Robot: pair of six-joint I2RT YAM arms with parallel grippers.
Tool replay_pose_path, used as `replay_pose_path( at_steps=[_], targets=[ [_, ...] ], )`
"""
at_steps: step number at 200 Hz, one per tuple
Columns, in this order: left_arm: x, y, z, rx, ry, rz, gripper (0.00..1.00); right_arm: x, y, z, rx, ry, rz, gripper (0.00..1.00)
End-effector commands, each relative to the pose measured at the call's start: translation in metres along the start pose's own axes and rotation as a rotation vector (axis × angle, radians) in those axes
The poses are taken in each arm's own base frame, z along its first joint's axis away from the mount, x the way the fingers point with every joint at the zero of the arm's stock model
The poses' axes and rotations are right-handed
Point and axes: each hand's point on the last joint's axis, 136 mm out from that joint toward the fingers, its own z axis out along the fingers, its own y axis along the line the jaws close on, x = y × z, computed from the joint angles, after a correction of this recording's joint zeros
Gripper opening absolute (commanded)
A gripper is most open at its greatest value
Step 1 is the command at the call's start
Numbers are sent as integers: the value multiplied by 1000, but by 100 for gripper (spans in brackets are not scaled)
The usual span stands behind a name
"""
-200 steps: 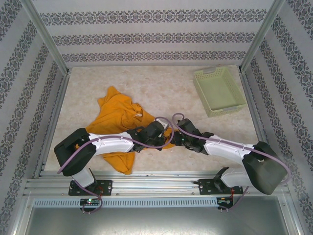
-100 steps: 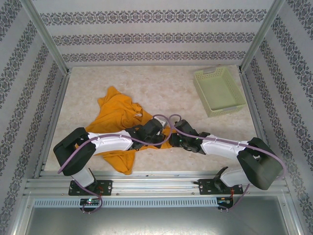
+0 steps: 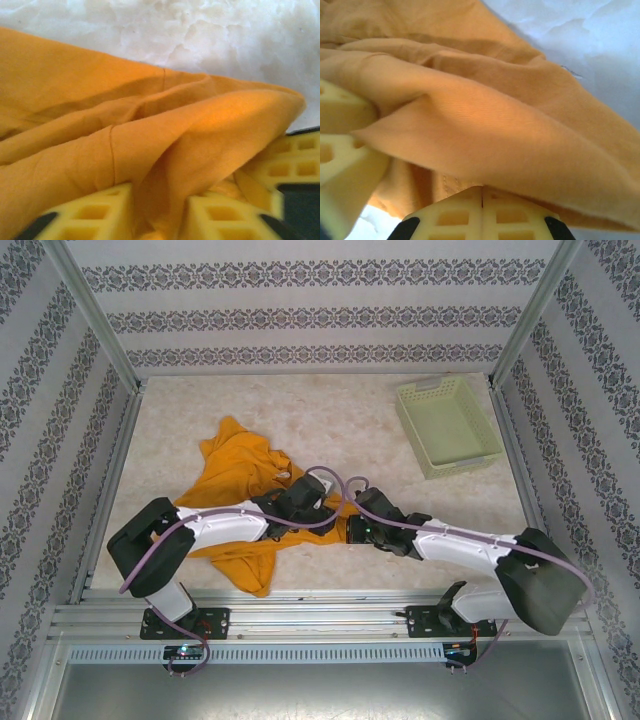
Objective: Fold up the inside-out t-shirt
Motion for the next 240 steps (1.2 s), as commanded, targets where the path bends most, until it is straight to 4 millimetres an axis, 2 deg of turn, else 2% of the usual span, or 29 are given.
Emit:
replay_pose_path(
  at_steps=[1,12,35,61,80,100,119,141,182,201,218,229,240],
  targets=[
    [-28,8,-13,62,-91,-77,44,4,-12,-12,54,-26,-10,0],
    [-34,22,-11,73,-107,-123,48,6,-17,-17,63,-37,-7,0],
    [-37,51,6,41,-71,-192,49,10,-24,-25,71,-52,5,0],
    [-33,82,27,-31,-23,-264,49,15,-32,-35,91,-67,11,0],
    [-30,98,34,-66,-13,-304,50,18,-36,-43,87,-84,23,0],
    [-22,128,36,-199,17,-354,50,24,-44,-49,97,-92,47,0],
    [-9,165,30,-349,31,-433,50,33,-51,-52,104,-87,68,0],
    [3,207,11,-518,8,-524,50,39,-50,-54,87,-80,91,0],
    [14,257,-24,-678,-59,-669,48,40,-40,-49,98,-75,84,0],
    [13,267,-31,-671,-78,-696,48,37,-36,-42,117,-73,68,0],
    [0,255,-28,-599,-81,-645,48,32,-30,-35,125,-70,61,0],
    [-6,245,-27,-557,-80,-619,48,21,-23,-34,120,-88,58,0],
    [-12,231,-24,-499,-75,-597,48,7,-14,-33,98,-107,59,13]
  ],
)
